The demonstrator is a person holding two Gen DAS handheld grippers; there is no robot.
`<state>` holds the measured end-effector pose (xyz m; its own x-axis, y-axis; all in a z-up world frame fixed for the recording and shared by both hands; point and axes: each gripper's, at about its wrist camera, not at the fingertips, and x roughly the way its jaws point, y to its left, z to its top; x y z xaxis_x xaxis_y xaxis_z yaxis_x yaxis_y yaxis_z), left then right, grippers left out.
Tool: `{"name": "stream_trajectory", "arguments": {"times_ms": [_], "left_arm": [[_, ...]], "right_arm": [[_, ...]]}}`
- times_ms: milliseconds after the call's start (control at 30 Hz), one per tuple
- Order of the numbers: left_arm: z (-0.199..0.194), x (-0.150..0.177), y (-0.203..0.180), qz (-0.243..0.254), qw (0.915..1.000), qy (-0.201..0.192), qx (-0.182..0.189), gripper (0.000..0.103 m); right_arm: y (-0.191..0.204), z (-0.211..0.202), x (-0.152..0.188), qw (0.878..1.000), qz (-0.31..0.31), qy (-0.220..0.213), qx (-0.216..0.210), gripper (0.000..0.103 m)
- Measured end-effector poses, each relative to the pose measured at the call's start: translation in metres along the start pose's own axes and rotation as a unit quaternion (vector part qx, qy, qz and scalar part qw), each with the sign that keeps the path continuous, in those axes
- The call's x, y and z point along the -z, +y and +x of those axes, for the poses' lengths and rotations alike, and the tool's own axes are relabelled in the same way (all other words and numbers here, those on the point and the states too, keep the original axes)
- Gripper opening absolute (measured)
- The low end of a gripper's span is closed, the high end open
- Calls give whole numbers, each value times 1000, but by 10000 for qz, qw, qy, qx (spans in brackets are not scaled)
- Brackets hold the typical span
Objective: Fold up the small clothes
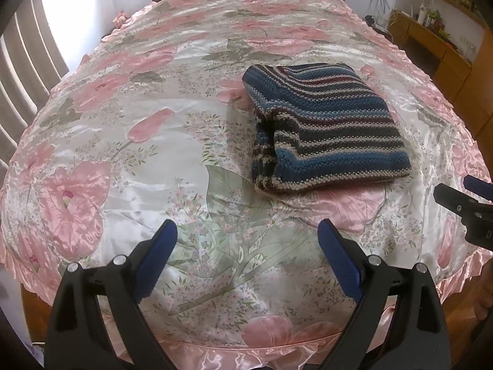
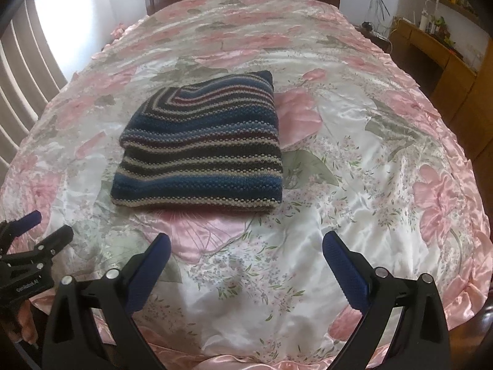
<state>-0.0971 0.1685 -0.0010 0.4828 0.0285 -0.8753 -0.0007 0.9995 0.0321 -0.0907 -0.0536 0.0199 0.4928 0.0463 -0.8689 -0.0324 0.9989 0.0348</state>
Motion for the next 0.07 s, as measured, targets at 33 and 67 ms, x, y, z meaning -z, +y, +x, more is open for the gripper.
{"name": "stream_trajectory", "arguments": {"times_ms": [33, 67], "left_arm": [[0, 0, 0, -4, 10000, 0, 3, 92], [0, 0, 1, 0, 10000, -4, -1, 92]], "right_arm": [[1, 0, 0, 10000, -22, 9, 6, 99], [1, 1, 0, 10000, -29, 19, -11, 99]]}}
